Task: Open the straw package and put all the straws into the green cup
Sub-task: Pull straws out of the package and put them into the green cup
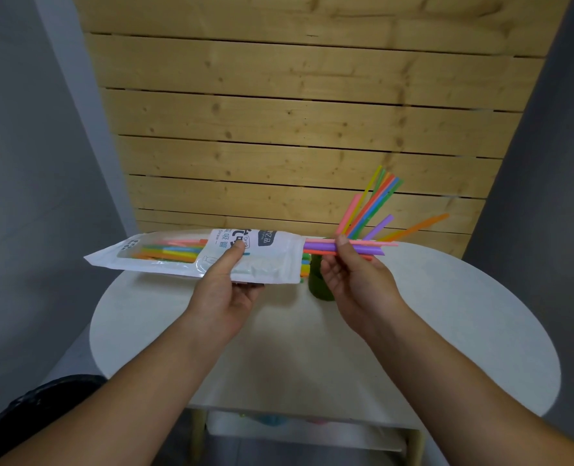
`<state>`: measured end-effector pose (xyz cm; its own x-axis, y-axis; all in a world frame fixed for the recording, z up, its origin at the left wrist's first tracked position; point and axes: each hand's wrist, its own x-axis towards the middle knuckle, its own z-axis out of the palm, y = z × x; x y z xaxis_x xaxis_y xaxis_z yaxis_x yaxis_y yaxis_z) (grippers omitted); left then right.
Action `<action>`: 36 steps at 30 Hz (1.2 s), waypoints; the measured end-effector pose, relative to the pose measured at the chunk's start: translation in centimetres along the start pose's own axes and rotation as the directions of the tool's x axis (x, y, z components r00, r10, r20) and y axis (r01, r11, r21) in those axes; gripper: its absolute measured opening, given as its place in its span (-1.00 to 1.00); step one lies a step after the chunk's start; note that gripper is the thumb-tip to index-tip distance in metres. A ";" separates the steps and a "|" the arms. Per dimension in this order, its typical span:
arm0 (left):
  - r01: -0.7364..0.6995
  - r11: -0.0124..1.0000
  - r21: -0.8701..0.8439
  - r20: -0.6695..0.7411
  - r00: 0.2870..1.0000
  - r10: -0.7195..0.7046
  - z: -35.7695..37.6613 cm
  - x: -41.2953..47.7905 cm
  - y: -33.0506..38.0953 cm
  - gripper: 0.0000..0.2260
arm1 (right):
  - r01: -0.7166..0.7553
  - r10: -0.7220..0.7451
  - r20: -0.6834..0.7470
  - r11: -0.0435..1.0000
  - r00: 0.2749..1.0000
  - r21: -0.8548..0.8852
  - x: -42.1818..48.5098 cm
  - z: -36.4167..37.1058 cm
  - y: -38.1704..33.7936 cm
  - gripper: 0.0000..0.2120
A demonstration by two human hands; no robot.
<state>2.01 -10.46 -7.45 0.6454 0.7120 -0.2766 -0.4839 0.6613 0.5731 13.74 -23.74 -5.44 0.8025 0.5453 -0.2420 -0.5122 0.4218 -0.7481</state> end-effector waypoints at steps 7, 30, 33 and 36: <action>-0.012 1.000 0.000 -0.056 0.998 0.012 -0.6 0.9 0.6 -0.75 | 0.210 -0.228 -0.062 0.954 0.972 -0.215 1.2 -2.4 -2.8 -0.86; -0.022 0.997 0.078 -0.095 0.995 0.029 -0.7 1.5 -0.3 -0.61 | 0.526 -0.744 0.068 0.402 0.665 -0.750 0.3 -5.2 -8.2 -0.85; -0.021 0.996 0.083 -0.088 0.996 0.028 -0.6 1.5 -0.2 -0.63 | 0.535 -0.768 0.076 0.369 0.636 -0.760 0.3 -4.9 -8.7 -0.85; -0.019 0.997 0.081 -0.083 0.996 0.025 -0.7 1.6 -0.1 -0.66 | 0.528 -0.769 0.075 0.360 0.634 -0.769 0.4 -4.9 -8.7 -0.84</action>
<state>2.66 -9.22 -8.50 0.5815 0.7457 -0.3253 -0.4465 0.6267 0.6386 20.04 -30.73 -2.01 0.8801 0.0760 0.4687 0.4747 -0.1167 -0.8724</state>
